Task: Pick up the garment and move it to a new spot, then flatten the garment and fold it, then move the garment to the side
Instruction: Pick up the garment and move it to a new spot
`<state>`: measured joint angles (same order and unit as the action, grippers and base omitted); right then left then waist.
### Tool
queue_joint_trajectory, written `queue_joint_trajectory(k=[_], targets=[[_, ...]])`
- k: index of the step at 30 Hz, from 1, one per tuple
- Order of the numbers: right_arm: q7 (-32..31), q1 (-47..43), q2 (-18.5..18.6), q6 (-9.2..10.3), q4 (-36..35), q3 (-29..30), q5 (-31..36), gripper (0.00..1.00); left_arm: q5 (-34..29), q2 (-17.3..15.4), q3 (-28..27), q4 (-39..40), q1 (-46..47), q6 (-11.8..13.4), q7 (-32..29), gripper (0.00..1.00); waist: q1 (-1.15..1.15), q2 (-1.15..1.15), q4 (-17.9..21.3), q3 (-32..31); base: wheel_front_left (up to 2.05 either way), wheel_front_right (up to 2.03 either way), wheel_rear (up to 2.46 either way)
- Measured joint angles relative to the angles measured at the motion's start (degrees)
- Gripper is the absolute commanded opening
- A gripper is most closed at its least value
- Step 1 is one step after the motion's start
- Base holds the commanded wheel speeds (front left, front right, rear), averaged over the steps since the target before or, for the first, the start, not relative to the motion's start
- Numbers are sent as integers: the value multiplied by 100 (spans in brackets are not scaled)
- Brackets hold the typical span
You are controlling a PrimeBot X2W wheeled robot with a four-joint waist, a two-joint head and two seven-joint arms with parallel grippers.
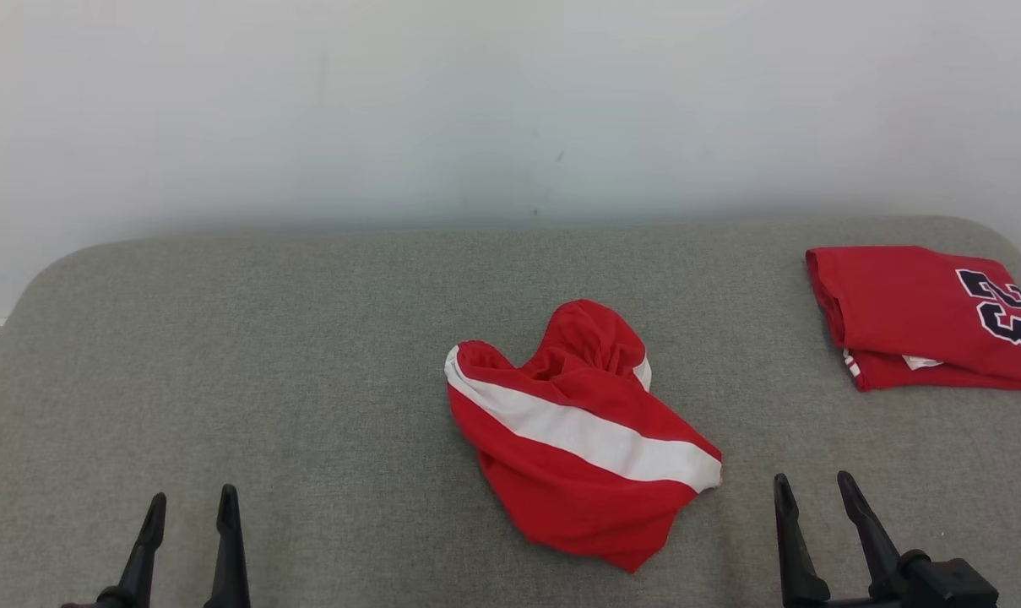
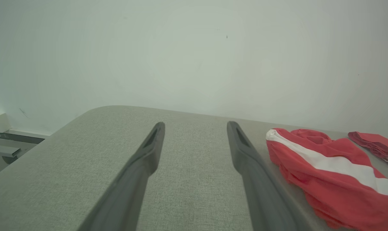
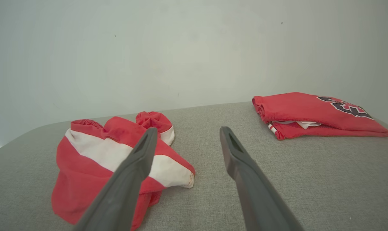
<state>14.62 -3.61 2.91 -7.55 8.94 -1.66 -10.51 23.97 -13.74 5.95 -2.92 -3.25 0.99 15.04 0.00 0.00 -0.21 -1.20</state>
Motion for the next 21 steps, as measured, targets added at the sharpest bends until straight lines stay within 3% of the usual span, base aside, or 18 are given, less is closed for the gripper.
queue_joint_trajectory(k=[21], targets=[[11, -94, 0, 0, -19, 1, -14, 100, -486, 346, -543, -91, -238, -278, 0, 100, -1, 0, 100, 20, 0, 0, 0]])
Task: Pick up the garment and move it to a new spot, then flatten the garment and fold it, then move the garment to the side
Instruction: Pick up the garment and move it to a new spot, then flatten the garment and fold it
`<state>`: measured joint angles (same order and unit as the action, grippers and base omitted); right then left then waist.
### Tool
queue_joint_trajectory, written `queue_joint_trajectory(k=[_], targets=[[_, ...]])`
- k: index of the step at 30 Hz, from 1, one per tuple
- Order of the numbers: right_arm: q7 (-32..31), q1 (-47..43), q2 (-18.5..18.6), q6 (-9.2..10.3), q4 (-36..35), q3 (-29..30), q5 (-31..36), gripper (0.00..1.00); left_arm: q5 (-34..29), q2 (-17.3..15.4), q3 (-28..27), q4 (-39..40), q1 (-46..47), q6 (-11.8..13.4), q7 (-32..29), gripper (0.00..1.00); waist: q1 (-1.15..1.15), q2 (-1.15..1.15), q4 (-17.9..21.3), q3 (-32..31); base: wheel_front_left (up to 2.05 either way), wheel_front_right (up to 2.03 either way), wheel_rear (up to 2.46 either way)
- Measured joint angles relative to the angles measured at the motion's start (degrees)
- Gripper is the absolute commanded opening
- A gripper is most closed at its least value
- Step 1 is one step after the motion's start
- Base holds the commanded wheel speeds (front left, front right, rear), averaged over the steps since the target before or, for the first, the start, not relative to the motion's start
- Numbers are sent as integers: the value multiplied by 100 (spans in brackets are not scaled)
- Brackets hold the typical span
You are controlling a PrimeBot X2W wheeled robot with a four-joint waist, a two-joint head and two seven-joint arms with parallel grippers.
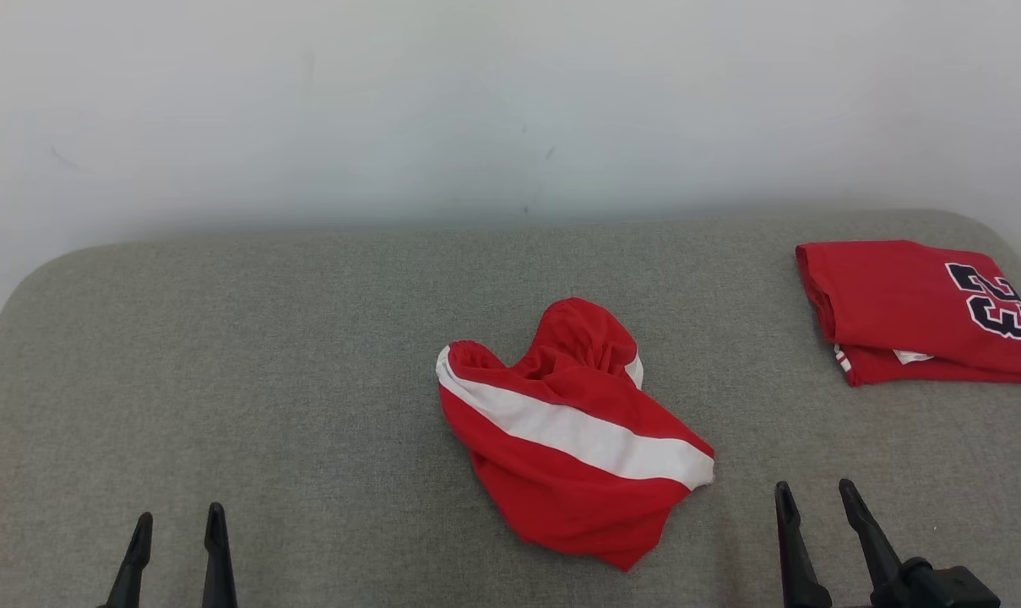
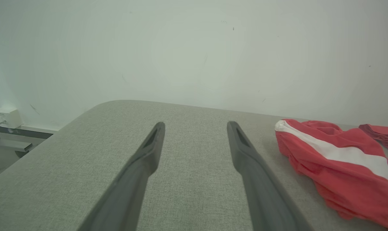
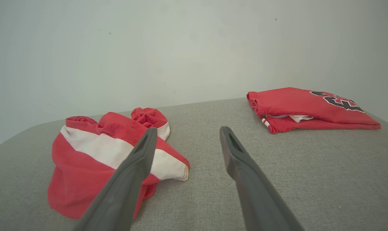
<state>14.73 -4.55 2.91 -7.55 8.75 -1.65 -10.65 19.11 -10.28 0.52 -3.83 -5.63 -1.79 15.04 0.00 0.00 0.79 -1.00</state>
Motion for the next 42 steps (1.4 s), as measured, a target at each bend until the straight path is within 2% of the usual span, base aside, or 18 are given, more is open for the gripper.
queue_joint_trajectory(k=[14, 20, 28, 33, 42], targets=[[1, 4, 0, 0, 24, -12, 7, 100, -163, 124, -168, -88, 1, -125, 0, 100, 0, 0, 28, -8, 0, 0, 0], [2, 102, 0, 0, 49, -97, -2, 100, -183, 33, -177, -196, 183, -176, -10, 100, 0, 0, 163, 19, 0, 0, 0], [19, 246, 0, 0, 114, -204, -97, 100, -190, -375, -102, -190, 1148, -302, -400, 100, 0, 0, 495, 152, 0, 0, 0], [25, 402, -1, 0, 178, -268, -214, 100, -207, -630, 130, -301, 1926, -423, -712, 100, 0, 0, 744, 341, 0, 0, 0], [26, 563, -1, 0, 146, -307, -331, 100, -122, -679, 737, -948, 2938, -528, -1141, 100, -1, -1, 1186, 706, 0, 0, 0]])
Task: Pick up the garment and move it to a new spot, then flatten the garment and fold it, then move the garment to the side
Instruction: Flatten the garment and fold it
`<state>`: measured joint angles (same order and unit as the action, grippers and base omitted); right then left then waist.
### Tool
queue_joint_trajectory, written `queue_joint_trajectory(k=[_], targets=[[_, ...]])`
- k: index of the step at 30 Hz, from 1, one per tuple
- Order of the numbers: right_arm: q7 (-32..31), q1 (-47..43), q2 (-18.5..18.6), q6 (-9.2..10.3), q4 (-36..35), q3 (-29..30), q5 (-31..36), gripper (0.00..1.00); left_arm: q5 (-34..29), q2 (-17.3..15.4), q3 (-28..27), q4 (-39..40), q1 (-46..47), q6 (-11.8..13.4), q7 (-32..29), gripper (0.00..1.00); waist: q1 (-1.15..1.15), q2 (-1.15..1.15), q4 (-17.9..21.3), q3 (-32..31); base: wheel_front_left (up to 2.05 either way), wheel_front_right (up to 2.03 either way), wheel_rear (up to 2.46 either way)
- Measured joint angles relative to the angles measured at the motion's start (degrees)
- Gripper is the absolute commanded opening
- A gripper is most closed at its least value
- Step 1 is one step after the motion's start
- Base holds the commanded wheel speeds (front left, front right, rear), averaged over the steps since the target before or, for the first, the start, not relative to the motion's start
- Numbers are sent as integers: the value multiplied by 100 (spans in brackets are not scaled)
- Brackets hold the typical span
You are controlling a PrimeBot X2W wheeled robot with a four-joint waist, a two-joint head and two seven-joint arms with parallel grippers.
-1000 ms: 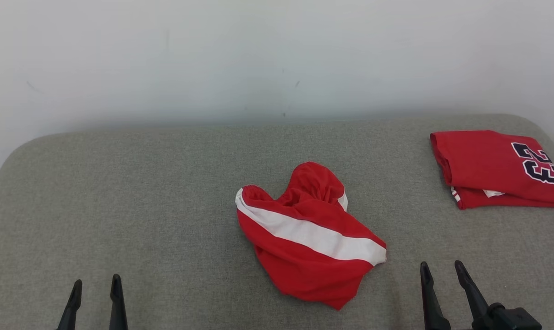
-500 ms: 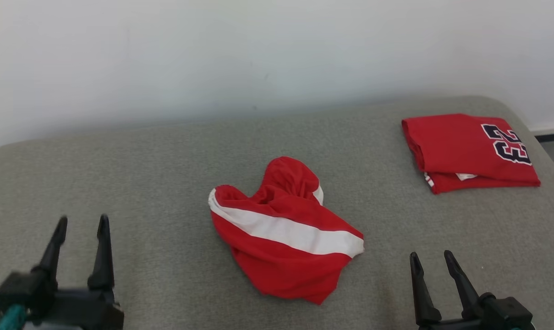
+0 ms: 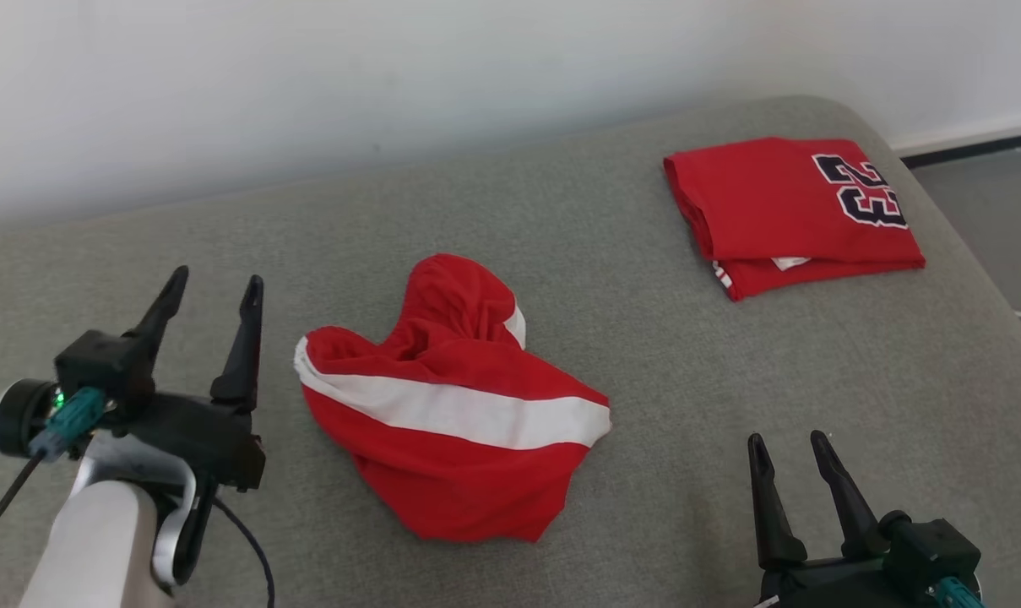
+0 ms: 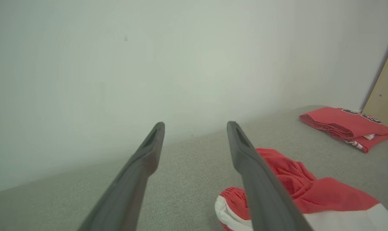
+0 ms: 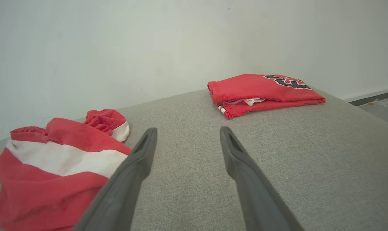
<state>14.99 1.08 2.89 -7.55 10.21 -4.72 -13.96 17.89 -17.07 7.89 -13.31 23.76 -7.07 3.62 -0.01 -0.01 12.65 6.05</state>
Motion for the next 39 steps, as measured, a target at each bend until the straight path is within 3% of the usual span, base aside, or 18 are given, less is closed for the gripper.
queue_joint_trajectory(k=[11, 22, 23, 24, 25, 33, 39], targets=[[1, 46, 1, 0, -46, 88, 15, 100, 259, 54, 647, -1078, 537, -34, -490, 100, 1, 0, 290, 374, 0, 0, 0], [10, 126, 1, 0, -53, 90, 35, 100, 415, 59, 804, -1984, 642, -35, -670, 100, 1, 0, 399, 453, 0, 0, 0], [10, 125, 1, 0, -51, 93, 35, 100, 439, 74, 826, -2053, 642, -35, -713, 72, 1, 0, 404, 449, 0, 0, 0], [10, 124, 1, 0, -48, 100, 35, 100, 489, 99, 827, -2097, 642, -35, -723, 28, 1, 0, 407, 444, 0, 0, 0], [10, 123, 0, 0, -49, 107, 35, 100, 505, 113, 836, -2136, 643, -33, -727, 0, 1, 0, 406, 439, 0, 0, 0], [12, 85, 0, 0, -46, 179, 47, 100, 506, 158, 832, -2254, 610, 105, -422, 0, 1, 0, 236, 328, 0, 0, 0], [12, -71, 1, 0, -33, 247, 81, 100, 608, 307, 732, -1724, 185, 313, -25, 0, 1, 0, -27, 158, 0, 0, 0]])
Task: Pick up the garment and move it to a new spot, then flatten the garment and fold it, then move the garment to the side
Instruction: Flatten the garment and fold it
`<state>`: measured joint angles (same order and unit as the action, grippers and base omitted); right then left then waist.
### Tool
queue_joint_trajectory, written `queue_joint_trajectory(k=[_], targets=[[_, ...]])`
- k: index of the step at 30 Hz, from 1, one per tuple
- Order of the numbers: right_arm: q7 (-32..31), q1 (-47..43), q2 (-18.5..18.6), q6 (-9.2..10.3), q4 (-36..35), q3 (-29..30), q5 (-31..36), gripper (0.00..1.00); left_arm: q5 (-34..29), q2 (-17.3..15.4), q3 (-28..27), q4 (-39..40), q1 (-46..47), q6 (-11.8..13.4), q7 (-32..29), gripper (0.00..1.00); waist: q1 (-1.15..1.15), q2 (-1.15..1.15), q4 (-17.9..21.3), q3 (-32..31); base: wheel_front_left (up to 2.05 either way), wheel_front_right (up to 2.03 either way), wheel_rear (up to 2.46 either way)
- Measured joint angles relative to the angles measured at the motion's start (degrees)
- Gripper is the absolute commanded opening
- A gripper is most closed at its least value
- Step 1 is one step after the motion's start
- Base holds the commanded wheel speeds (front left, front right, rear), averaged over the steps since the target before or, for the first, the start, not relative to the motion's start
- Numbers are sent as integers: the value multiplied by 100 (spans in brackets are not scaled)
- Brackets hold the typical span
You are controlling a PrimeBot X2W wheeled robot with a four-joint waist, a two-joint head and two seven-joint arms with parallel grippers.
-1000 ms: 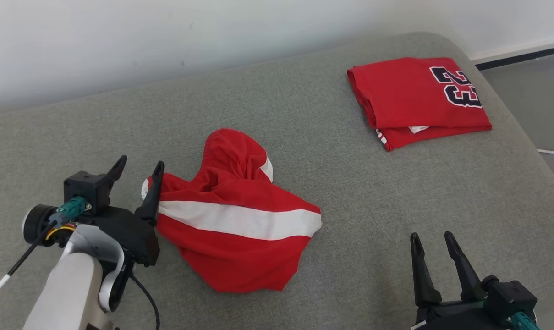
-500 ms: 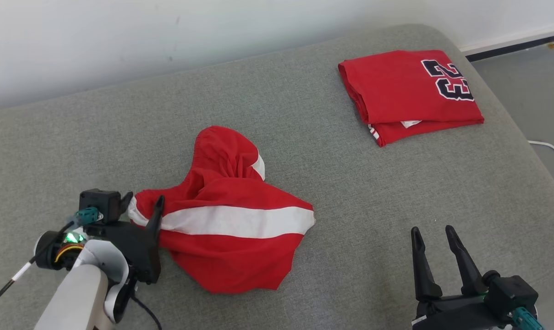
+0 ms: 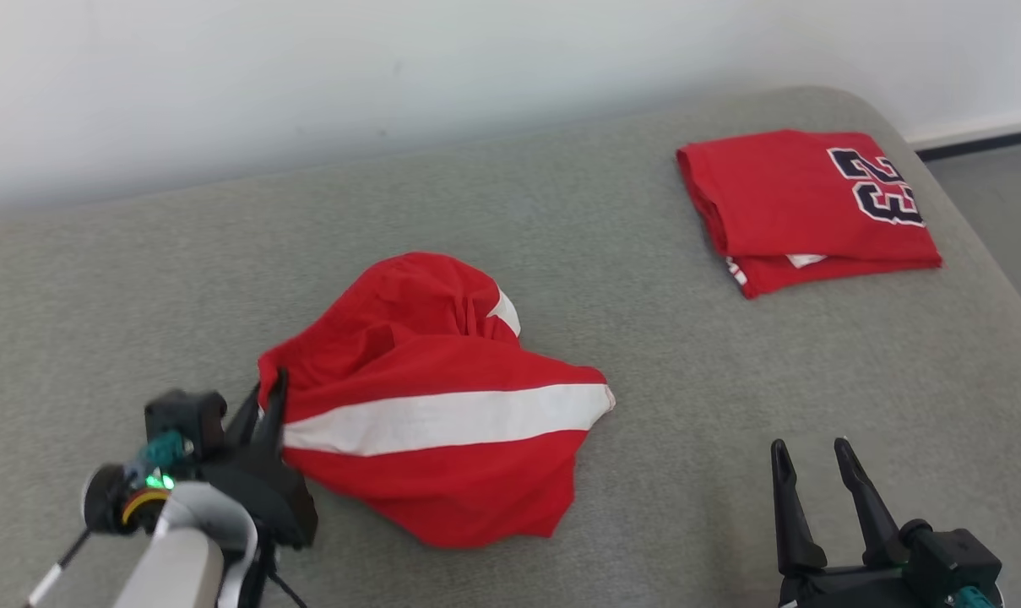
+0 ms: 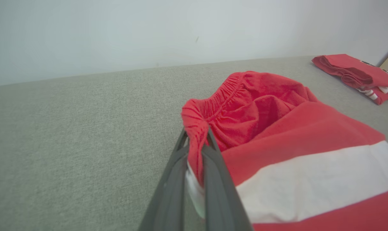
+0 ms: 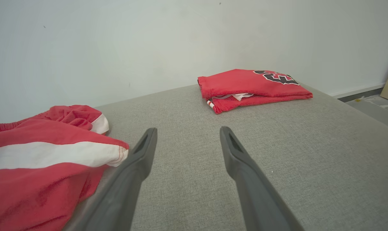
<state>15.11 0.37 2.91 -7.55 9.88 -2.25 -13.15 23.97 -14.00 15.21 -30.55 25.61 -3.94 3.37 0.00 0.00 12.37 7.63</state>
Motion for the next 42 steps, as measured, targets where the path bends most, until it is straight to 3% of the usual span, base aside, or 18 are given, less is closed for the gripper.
queue_joint_trajectory(k=[9, 14, 15, 16, 17, 33, 42], targets=[[0, -92, -1, 0, -18, 40, 15, 100, 243, 167, -204, 1084, -1399, 550, 175, 0, 1, 0, -518, -213, 0, 0, 0], [0, -151, -1, 0, -7, 56, 51, 100, 356, 275, -229, 1368, -2128, 702, 270, 0, 1, 0, -718, -264, 0, 0, 0], [1, -154, -2, 0, -3, 58, 53, 100, 393, 293, -237, 1395, -2227, 709, 326, 4, 1, 0, -744, -274, 0, 0, 0], [1, -154, -2, 0, -3, 68, 57, 100, 392, 296, -224, 1406, -2288, 714, 371, 40, 1, 0, -768, -285, 0, 0, 0], [0, -157, -1, 0, 1, 81, 60, 100, 367, 298, -214, 1417, -2325, 743, 426, 100, 1, 0, -792, -296, 0, 0, 0], [1, -336, -1, 0, 58, 111, 219, 100, 62, 165, -552, 2043, -2518, 794, 1134, 100, 0, 0, -1099, -715, 0, 0, 0], [1, -433, -1, 0, 34, 148, 277, 100, -125, 68, -837, 2549, -2937, 498, 1167, 100, 0, 0, -1225, -858, 0, 0, 0]])
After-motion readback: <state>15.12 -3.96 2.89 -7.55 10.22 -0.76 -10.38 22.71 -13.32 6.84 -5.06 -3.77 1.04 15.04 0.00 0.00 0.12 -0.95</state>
